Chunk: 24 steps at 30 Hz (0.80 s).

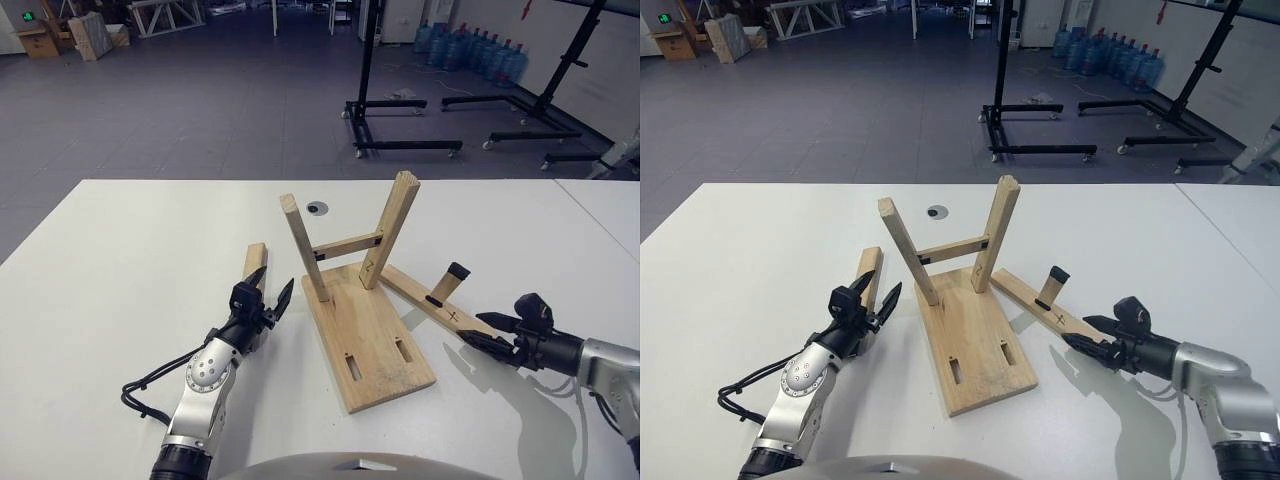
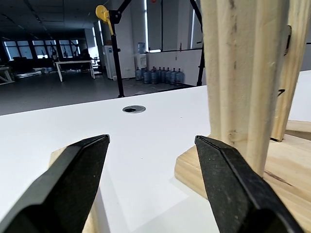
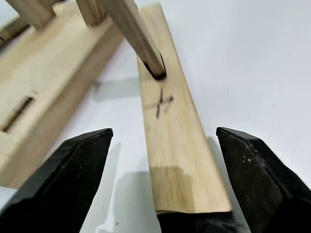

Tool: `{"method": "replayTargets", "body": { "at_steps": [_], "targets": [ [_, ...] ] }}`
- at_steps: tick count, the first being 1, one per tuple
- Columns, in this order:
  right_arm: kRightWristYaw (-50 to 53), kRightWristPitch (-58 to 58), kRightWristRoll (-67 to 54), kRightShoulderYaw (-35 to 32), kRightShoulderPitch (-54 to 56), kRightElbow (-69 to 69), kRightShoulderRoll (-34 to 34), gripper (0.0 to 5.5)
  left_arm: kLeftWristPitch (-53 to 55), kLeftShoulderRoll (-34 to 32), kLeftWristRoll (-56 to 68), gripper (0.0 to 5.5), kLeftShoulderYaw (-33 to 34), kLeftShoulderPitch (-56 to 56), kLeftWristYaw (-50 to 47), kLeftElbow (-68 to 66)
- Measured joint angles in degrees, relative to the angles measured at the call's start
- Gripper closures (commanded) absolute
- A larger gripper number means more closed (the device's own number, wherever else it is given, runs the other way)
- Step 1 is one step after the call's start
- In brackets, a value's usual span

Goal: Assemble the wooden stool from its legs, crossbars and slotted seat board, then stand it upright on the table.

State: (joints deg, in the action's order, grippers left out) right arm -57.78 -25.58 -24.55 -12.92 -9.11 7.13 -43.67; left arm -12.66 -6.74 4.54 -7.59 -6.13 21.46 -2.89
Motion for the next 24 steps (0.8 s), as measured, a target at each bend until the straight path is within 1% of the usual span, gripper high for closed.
{"method": "replayTargets", "body": {
  "at_steps": [3,7,13,16,19,20,22,24],
  "targets": [
    [-0.3,5.5,2.2,1.4,1.2,3.4,0.7,1.58,0.4,-0.2,1.2,2.30,0.0,0.6,1.1,-0.4],
    [-2.0,8.9,3.9,2.8,1.3,4.0,0.2,2.24,0.6,-0.4,2.3,2.30,0.9,1.6,1.6,-0.4],
    [-3.1,10.0,4.3,3.9,1.4,4.4,-0.4,3.30,2.2,0.1,10.0,2.30,1.7,1.3,5.6,3.1],
    [-1.9,9.3,2.5,3.3,1.2,3.9,1.8,3.39,3.2,-0.6,14.2,2.30,2.5,1.1,8.9,5.5],
    [-0.7,8.3,1.0,2.6,0.7,2.9,3.7,3.39,10.2,-2.9,19.5,2.30,3.3,0.2,11.6,8.4],
    [-0.1,8.4,0.6,1.8,0.5,2.9,4.4,3.39,12.1,-3.3,20.6,2.30,3.5,-0.2,12.0,9.0],
    [1.8,6.9,-6.3,-3.7,0.2,0.4,8.0,3.44,17.5,-4.8,27.3,2.30,5.3,-1.0,14.6,11.6],
    [3.0,3.3,-14.0,-8.7,0.0,-4.8,9.6,3.46,22.6,-6.7,35.5,2.30,8.5,-2.7,17.4,15.2]
  ]
}}
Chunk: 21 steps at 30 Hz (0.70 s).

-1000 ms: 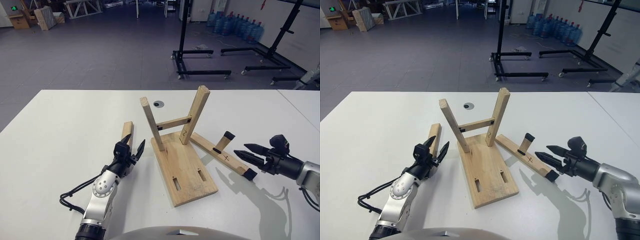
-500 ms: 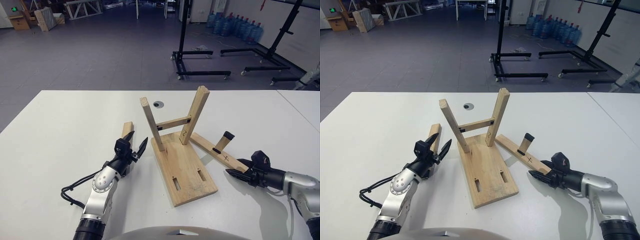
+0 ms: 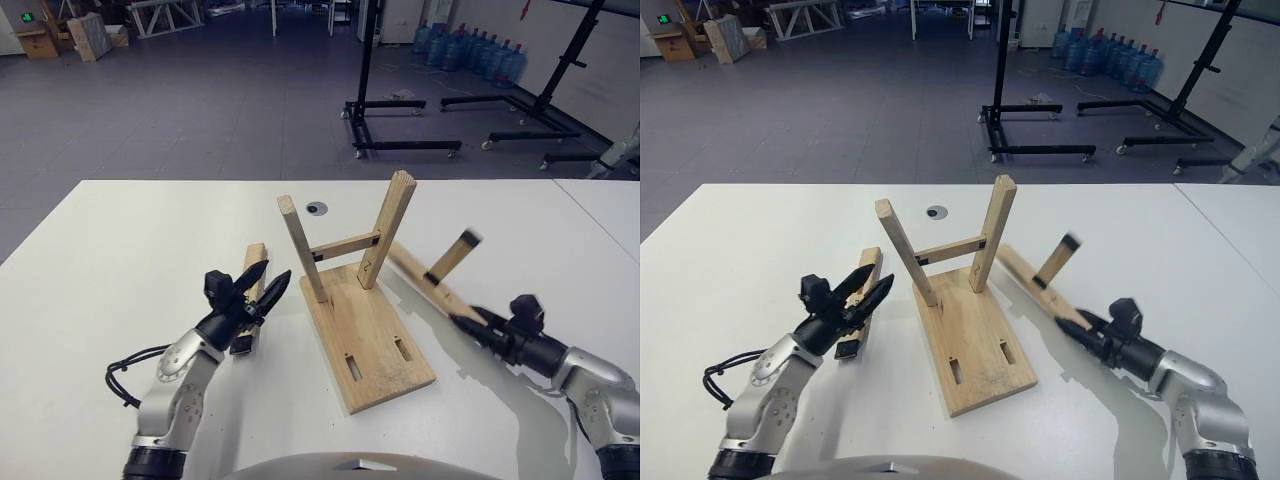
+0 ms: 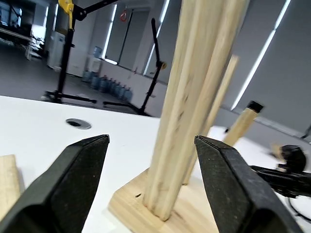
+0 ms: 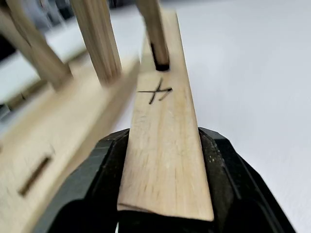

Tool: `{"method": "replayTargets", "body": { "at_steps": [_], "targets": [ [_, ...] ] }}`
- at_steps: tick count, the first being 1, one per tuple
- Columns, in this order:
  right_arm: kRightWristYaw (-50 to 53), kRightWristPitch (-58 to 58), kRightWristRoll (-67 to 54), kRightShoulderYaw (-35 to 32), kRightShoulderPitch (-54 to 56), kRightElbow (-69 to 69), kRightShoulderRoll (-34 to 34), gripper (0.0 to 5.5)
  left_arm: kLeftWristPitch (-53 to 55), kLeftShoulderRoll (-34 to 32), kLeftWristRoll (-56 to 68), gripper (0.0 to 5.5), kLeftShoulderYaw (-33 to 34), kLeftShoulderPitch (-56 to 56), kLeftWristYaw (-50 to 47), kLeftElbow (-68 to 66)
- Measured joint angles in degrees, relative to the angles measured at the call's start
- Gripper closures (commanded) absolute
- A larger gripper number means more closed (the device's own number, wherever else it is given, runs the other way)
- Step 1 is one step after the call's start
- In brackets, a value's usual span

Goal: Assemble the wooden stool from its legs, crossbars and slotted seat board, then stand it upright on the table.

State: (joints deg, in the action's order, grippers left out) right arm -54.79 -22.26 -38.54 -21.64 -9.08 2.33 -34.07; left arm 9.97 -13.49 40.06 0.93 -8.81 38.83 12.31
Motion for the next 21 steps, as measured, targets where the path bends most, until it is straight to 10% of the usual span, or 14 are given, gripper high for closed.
{"method": "replayTargets", "body": {
  "at_steps": [9,21],
  "targets": [
    [0.7,-20.9,-40.0,-6.2,-5.0,-29.1,-0.3,3.46,21.1,-9.2,36.5,1.89,10.0,-2.7,8.1,15.2],
    [1.1,-18.1,-30.7,1.1,-2.5,-27.2,1.0,3.46,23.1,-9.2,22.4,0.48,0.6,7.0,7.3,5.9]
  ]
}}
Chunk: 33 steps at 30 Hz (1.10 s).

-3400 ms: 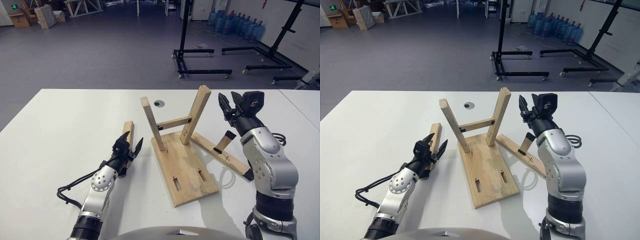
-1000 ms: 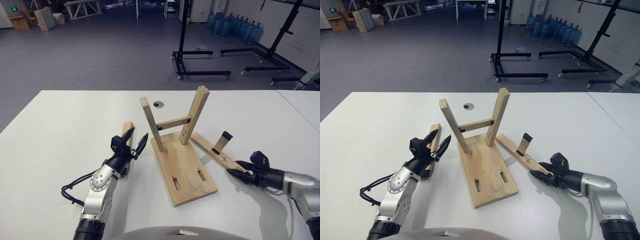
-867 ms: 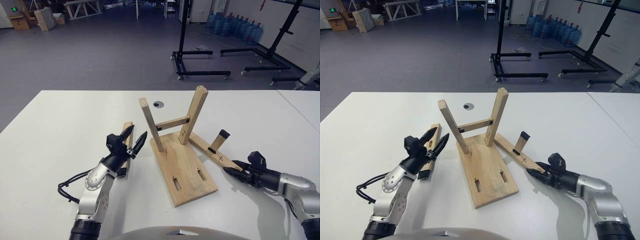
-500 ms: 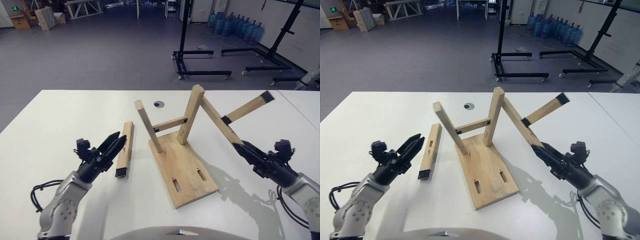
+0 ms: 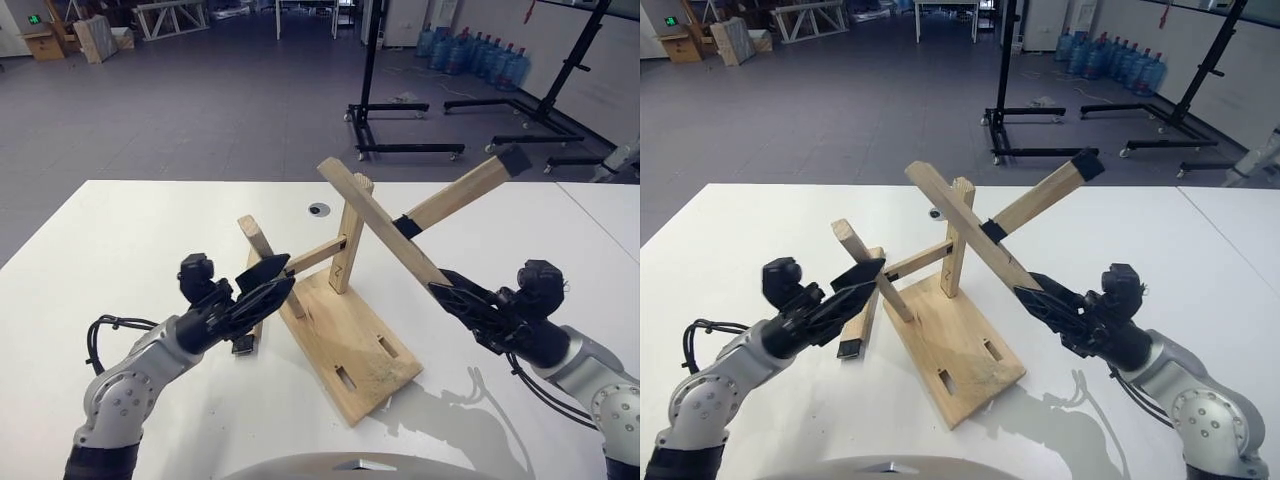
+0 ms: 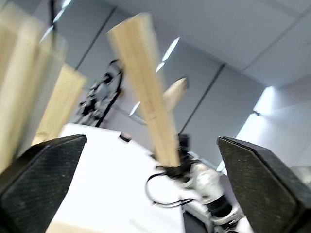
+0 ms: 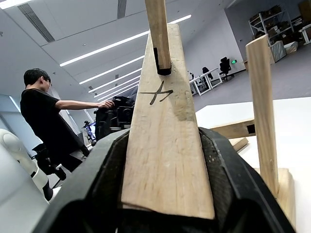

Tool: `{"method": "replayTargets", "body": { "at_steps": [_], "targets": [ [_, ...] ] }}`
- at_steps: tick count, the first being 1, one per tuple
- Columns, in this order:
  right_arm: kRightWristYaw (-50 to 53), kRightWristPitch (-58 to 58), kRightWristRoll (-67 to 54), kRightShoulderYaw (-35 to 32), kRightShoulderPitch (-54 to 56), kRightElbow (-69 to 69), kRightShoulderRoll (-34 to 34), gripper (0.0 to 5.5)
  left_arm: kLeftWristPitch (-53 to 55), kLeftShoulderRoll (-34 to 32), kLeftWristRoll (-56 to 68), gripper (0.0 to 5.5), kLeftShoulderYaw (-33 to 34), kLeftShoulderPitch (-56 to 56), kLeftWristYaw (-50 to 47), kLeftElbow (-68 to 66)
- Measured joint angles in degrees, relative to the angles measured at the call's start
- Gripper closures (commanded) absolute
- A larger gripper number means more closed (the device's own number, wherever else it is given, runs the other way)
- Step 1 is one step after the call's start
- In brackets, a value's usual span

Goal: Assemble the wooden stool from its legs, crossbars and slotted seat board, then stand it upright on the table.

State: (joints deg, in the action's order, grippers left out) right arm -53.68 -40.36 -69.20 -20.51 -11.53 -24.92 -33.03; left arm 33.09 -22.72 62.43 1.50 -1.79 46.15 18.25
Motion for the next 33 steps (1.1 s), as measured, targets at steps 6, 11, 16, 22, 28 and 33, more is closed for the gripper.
{"method": "replayTargets", "body": {
  "at_steps": [6,11,16,22,28,33],
  "targets": [
    [-1.2,0.7,2.8,2.0,2.3,1.6,0.0,3.46,-9.6,1.9,-17.2,0.48,-2.1,14.0,1.0,-19.8],
    [-1.9,1.4,4.3,3.5,3.8,2.3,0.1,3.46,-9.5,4.0,-16.5,0.48,-0.7,15.9,3.7,-19.7],
    [-3.9,1.9,5.7,6.5,6.1,5.1,1.4,3.46,3.0,2.7,-0.7,0.48,1.5,11.5,11.5,-9.4],
    [-6.5,2.0,7.6,10.4,10.8,8.3,2.5,3.46,9.4,2.6,6.5,0.48,3.5,11.0,9.7,-7.2],
    [-8.3,1.8,9.7,15.5,12.6,10.0,4.8,3.46,10.0,5.1,5.7,0.48,2.6,11.7,6.6,-7.3],
    [-8.8,2.0,12.0,18.4,13.8,13.0,7.8,3.46,10.9,7.5,7.0,0.48,2.5,11.8,5.4,-5.7]
  ]
}}
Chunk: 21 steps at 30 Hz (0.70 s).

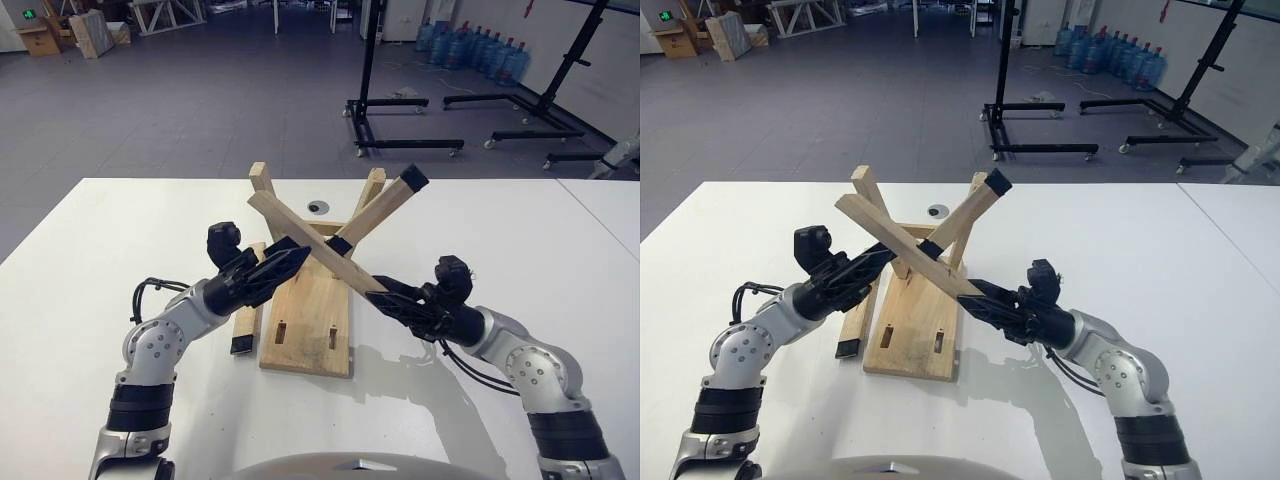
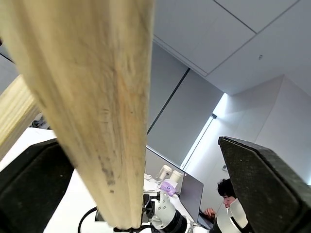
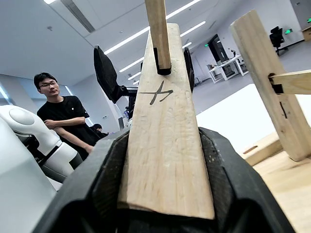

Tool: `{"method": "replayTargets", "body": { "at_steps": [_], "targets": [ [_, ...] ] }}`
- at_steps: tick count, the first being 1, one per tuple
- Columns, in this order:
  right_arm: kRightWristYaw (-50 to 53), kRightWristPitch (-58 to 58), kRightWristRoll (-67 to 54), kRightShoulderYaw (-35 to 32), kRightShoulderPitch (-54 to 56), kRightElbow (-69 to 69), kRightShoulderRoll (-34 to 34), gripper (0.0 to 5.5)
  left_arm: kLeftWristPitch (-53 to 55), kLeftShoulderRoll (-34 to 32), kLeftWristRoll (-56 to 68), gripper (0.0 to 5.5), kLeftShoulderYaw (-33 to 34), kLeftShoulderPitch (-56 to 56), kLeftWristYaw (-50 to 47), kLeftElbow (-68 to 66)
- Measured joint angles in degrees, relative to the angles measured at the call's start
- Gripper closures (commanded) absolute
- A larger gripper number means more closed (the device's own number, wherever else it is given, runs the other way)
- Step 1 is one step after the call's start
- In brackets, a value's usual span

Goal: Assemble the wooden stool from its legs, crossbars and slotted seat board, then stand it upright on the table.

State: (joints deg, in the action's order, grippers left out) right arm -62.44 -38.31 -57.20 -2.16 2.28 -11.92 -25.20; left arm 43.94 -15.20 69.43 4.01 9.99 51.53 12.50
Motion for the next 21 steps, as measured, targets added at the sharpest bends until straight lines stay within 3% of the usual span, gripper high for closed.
{"method": "replayTargets", "body": {
  "at_steps": [21],
  "targets": [
    [-2.0,5.9,7.6,2.7,1.2,1.3,3.7,3.46,-2.1,2.3,-4.9,3.34,0.5,0.1,-1.0,-2.3]
  ]
}}
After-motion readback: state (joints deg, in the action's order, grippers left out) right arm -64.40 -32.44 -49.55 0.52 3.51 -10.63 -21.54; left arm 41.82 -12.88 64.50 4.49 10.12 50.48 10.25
